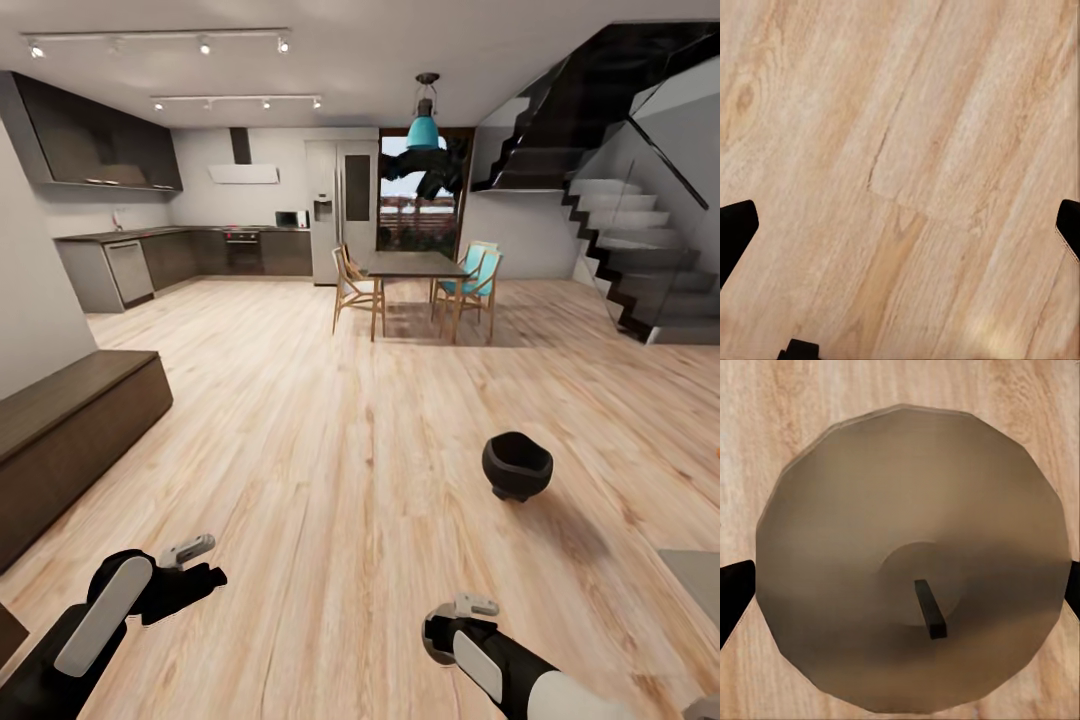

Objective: Place each of the two pumpkins and all three candles from the living room inside a cabinet in the living room (use any cabinet), then make sure every cabinet is closed, and position the cauldron so it is next to a table in the living room.

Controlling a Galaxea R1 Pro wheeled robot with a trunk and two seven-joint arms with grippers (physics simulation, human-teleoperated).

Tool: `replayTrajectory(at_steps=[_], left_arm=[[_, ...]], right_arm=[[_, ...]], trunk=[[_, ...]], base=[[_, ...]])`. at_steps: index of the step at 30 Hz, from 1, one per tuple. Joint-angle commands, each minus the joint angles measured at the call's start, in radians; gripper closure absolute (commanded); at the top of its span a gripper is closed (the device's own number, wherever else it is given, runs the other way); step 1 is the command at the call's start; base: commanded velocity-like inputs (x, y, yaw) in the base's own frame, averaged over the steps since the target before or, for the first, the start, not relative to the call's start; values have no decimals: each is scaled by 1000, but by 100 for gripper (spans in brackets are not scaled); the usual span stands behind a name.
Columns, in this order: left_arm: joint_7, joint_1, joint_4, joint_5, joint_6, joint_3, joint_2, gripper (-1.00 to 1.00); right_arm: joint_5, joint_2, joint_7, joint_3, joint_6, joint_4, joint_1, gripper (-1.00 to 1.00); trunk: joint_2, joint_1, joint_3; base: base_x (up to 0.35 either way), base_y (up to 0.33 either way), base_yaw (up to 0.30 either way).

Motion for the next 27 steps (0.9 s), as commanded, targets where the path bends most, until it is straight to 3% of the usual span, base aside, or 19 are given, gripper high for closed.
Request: replayTrajectory(at_steps=[1, 11, 27], left_arm=[[10, -1, -1, 10, 0, -2, 1, -100], [10, -1, 0, 11, 0, -2, 0, -100], [10, -1, 0, 10, -1, -2, 0, -100]], right_arm=[[-4, 0, -7, 7, 3, -3, -1, 100], [-3, 0, -7, 7, 3, -2, -1, 100], [-3, 2, -7, 7, 3, -2, -1, 100]], trunk=[[0, 0, -1], [0, 0, -1], [0, 0, -1]], base=[[296, 0, 0], [241, 0, 121], [22, -7, 277]])
